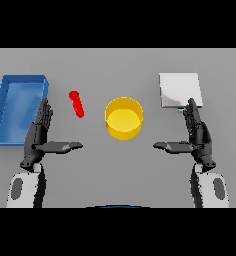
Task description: Pick up the red beaker and tilt it to pour out 1 green nut into yellow bowl. Pick up the yellow bowl and place it on the metallic measuring scale.
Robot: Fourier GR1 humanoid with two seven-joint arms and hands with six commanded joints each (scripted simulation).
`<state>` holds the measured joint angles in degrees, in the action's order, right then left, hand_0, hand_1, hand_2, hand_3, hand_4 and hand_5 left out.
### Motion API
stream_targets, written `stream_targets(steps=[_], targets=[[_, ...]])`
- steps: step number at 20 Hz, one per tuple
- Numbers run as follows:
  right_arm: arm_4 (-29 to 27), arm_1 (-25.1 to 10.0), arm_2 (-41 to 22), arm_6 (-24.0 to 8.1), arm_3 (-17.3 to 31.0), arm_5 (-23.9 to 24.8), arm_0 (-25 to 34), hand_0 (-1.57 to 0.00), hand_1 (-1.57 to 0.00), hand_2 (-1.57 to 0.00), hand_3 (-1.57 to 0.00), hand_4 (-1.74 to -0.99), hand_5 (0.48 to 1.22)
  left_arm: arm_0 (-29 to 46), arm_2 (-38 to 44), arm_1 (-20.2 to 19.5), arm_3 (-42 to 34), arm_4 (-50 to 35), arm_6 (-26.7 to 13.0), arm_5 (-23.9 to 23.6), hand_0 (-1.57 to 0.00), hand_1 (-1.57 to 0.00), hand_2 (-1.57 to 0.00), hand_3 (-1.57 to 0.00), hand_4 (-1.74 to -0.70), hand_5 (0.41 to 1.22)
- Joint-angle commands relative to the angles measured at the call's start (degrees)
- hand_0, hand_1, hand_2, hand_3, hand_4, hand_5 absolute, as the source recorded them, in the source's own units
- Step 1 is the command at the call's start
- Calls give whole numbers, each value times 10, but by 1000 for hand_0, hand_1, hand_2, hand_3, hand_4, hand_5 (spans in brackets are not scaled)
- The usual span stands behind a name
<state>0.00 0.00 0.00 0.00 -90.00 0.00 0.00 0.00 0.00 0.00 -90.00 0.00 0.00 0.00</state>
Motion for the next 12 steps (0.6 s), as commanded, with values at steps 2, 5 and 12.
stream_targets(steps=[2, 5, 12], targets=[[2, 3, -3, 0, -2, 2, -2, 1, 1, 1, 1, -1071, 578, 1, -3, 2, -1, 1, 0, -2, 1, 1, 1, 1, -1141, 660], [9, 10, -11, 1, -5, 7, -6, 1, 1, 1, 1, -1071, 578, 5, -9, 8, -4, 7, 1, -5, 1, 1, 1, 1, -1141, 660], [174, -29, -88, 53, -87, 49, -62, 1, 1, 1, 1, -1084, 585, 71, -83, -28, -120, 93, -32, 4, 1, 1, 1, 1, -1136, 657]])
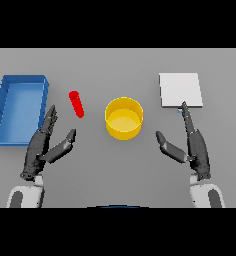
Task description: Pick up the red beaker and tilt it to pour out 1 green nut into yellow bowl. Pick up the yellow bowl and place it on the metallic measuring scale.
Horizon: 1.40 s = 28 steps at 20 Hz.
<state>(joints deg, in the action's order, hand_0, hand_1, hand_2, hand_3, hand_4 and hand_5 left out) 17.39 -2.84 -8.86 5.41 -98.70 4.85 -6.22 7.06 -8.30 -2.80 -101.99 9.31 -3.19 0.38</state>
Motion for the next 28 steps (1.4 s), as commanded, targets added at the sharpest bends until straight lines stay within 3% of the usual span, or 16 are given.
stream_targets(steps=[1, 2, 7, 11, 17, 28], targets=[[-7, 2, -2, -5, 0, -7, -2, 1, 1, 1, 1, -1103, 592, 0, -1, -2, -2, -2, -7, 4, 1, 1, 1, 1, -1138, 655], [-9, 1, -1, -15, 1, -10, 3, 1, 1, 1, 1, -1118, 600, -1, -3, -2, 6, 0, -11, 6, 1, 1, 1, 1, -1139, 652], [-41, -1, 5, -5, 1, -33, 2, 1, 1, 1, 1, -1189, 626, -56, 14, 2, 81, 0, -30, 2, 1, 1, 1, 1, -1145, 643], [-46, 6, 8, -4, 20, -33, 15, 1, 1, 1, 1, -1219, 626, -126, 40, -4, 164, -8, -13, 6, 1, 1, 1, 1, -1178, 648], [-50, -4, 12, 5, 1, -36, 2, 1, 1, 1, 1, -1222, 626, -219, 63, -5, 295, -6, 32, 11, 1, 1, 1, 1, -1189, 641], [-54, -2, 10, -4, -7, -39, -5, 1, 1, 1, 1, -1241, 641, -335, 87, 4, 444, 20, 64, -28, 1, 1, 1, 1, -1215, 678]])
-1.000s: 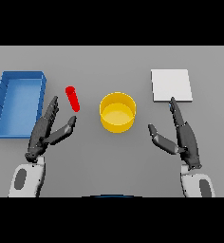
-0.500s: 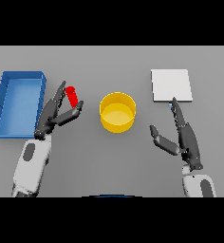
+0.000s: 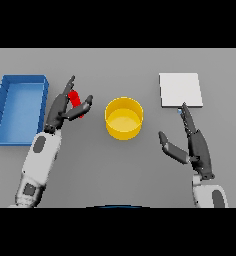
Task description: Pick up the red beaker and tilt it to pour out 1 green nut into yellow bowl. Pick up the yellow bowl and place it on the metallic measuring scale.
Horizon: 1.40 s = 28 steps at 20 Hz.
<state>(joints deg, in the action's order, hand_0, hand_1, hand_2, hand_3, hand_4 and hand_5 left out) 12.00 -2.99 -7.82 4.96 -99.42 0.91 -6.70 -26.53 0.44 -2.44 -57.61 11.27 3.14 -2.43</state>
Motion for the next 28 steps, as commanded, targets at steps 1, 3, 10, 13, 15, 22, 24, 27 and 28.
stream_targets(steps=[1, 3, 10, 13, 15, 22, 24, 27, 28], targets=[[0, 0, 0, -2, -2, 0, -2, 1, 1, 1, 1, -1242, 642, -5, 3, 4, 12, -3, 17, -1, 1, 1, 1, 1, -1228, 687], [-7, 1, 6, -6, 0, 2, 1, 1, 1, 1, 1, -1244, 643, -20, 22, 14, 42, -21, 45, -2, 1, 1, 1, 1, -1270, 700], [-4, -5, 9, -5, 4, 3, 3, 1, 1, 1, 1, -1237, 648, -52, 54, 37, 113, -28, 94, -49, -551, -588, -662, -728, -1471, 943], [-5, 0, 3, -3, -1, 0, 3, 1, 1, 1, 1, -1239, 648, -56, 35, 33, 114, 5, 96, -69, -1049, -1067, -1106, -1058, -1589, 1079], [-2, 2, 1, 0, -6, 2, -2, 1, 1, 1, 1, -1242, 650, -58, 34, 35, 118, 2, 105, -66, -1237, -1248, -1273, -1154, -1636, 1130], [-11, -2, 9, -7, 0, -1, 6, 1, 1, 1, 1, -1246, 644, -64, 53, 40, 90, -49, 115, -23, -1501, -1503, -1509, -1484, -1660, 1150], [0, 2, 1, 0, 4, 2, 2, 1, 1, 1, 1, -1236, 644, -56, 54, 34, 62, -65, 114, -11, -1526, -1528, -1531, -1515, -1689, 1140], [0, -3, 2, 0, -7, 0, -1, 1, 1, 1, 1, -1227, 647, -69, 40, 24, 32, -65, 80, -2, -1548, -1549, -1551, -1542, -1714, 1132], [8, 2, -4, 9, 2, 3, -5, 1, 1, 1, 1, -1226, 650, -71, 30, 19, 24, -57, 75, -3, -1553, -1553, -1555, -1548, -1720, 1131]])
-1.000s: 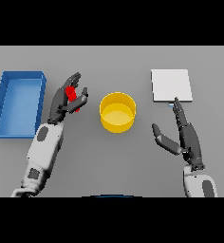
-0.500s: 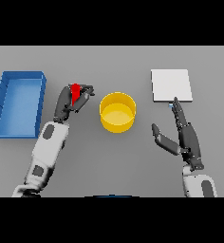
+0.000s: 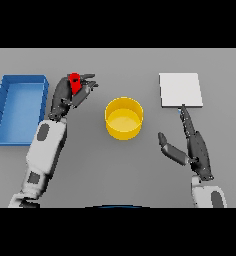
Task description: Pick up the red beaker and tilt it to pour out 1 green nut into yellow bowl. Pick up the yellow bowl and place it on the metallic measuring scale.
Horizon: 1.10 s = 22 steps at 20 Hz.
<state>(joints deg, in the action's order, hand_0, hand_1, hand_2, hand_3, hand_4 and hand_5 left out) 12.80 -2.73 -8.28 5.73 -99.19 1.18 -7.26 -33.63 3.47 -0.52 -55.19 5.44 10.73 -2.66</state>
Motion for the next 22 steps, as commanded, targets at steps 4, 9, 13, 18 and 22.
stream_targets(steps=[4, 9, 13, 18, 22], targets=[[12, -11, 5, 11, -4, 10, 10, 1, 1, 1, 1, -1219, 660, 6, -21, -29, -23, 14, -18, 12, -1556, -1557, -1558, -1553, -1724, 1135], [18, -8, 1, 12, 1, 11, 5, 1, 1, 1, 1, -1202, 662, 10, -72, -75, -60, 62, -41, 28, -1563, -1564, -1564, -1562, -1732, 1129], [17, -10, 2, -3, -2, 9, 7, 1, 1, 1, 1, -1186, 660, -16, -145, -121, -75, 138, -98, 50, -1568, -1568, -1568, -1567, -1737, 1125], [13, -5, -2, -8, 0, 3, 5, 1, 1, 1, 1, -1182, 668, -77, -232, -151, -65, 228, -138, 81, -1570, -1570, -1570, -1570, -1740, 1147], [4, -6, 2, -10, 1, -1, 6, 1, 1, 1, 1, -1182, 674, -118, -317, -164, -58, 318, -169, 105, -1571, -1571, -1571, -1570, -1741, 1191]])
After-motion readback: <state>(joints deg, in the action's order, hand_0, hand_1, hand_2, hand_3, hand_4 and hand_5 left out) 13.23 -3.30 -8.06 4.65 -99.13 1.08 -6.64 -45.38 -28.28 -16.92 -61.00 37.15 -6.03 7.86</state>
